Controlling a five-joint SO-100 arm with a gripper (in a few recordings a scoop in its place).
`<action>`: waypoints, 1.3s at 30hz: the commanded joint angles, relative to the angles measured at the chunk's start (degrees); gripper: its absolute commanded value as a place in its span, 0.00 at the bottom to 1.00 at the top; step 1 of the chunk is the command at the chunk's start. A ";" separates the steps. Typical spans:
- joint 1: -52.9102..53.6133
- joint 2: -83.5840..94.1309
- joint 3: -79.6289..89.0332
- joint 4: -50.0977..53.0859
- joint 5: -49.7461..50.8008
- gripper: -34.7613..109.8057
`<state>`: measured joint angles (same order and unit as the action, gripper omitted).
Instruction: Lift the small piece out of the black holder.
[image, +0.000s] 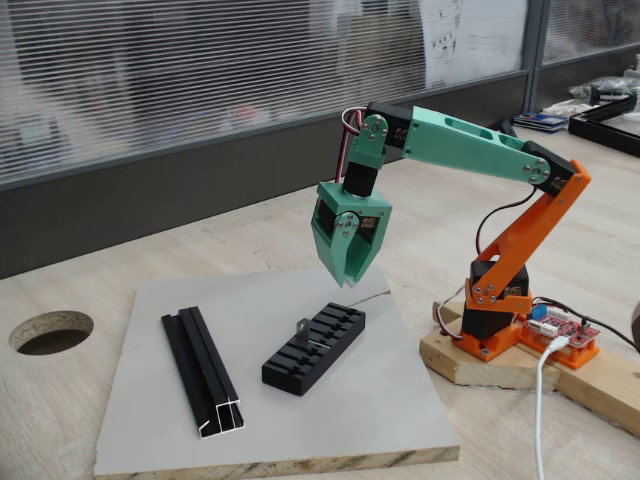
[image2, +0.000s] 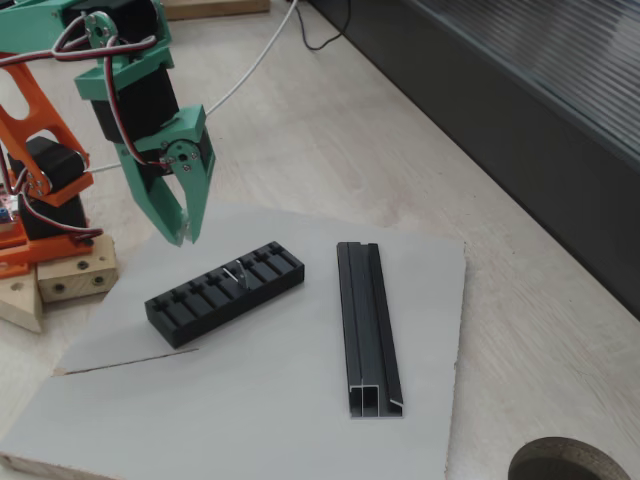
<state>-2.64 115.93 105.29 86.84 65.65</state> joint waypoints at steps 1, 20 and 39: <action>-0.26 0.70 -1.14 -0.79 -0.53 0.32; -0.97 0.88 -1.14 -0.97 -7.21 0.32; -0.79 -0.44 -0.44 -4.92 -35.77 0.32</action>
<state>-2.46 115.22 105.29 85.08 29.53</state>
